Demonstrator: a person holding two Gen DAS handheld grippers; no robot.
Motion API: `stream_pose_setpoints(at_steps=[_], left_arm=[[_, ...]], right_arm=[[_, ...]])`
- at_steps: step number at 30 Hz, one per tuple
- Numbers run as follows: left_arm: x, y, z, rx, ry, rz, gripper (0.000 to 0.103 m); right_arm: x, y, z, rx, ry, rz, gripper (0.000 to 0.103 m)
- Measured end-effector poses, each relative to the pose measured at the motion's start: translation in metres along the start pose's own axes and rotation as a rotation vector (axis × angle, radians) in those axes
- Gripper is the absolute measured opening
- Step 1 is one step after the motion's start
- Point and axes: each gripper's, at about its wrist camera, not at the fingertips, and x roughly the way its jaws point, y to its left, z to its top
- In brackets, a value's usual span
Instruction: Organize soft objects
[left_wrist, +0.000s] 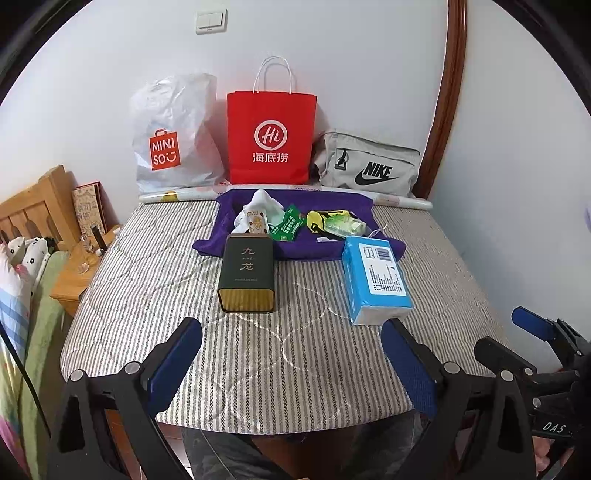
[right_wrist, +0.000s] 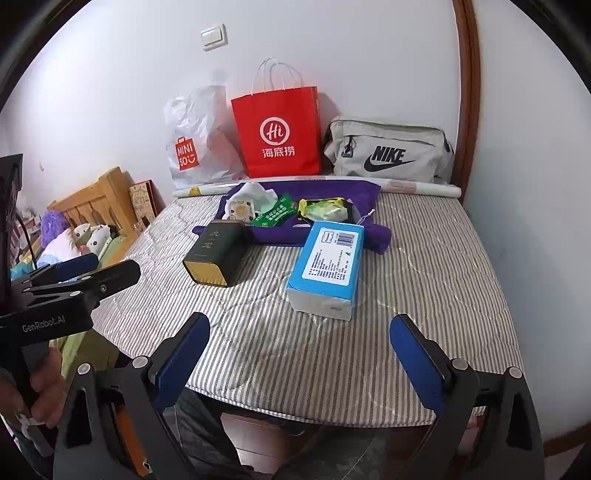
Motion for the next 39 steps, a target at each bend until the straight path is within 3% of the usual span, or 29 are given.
stream_pose_setpoints(at_steps=[39], left_arm=[[-0.016, -0.007, -0.005, 0.014, -0.012, -0.011, 0.098]], right_arm=[[-0.025, -0.001, 0.0, 0.006, -0.043, -0.006, 0.097]])
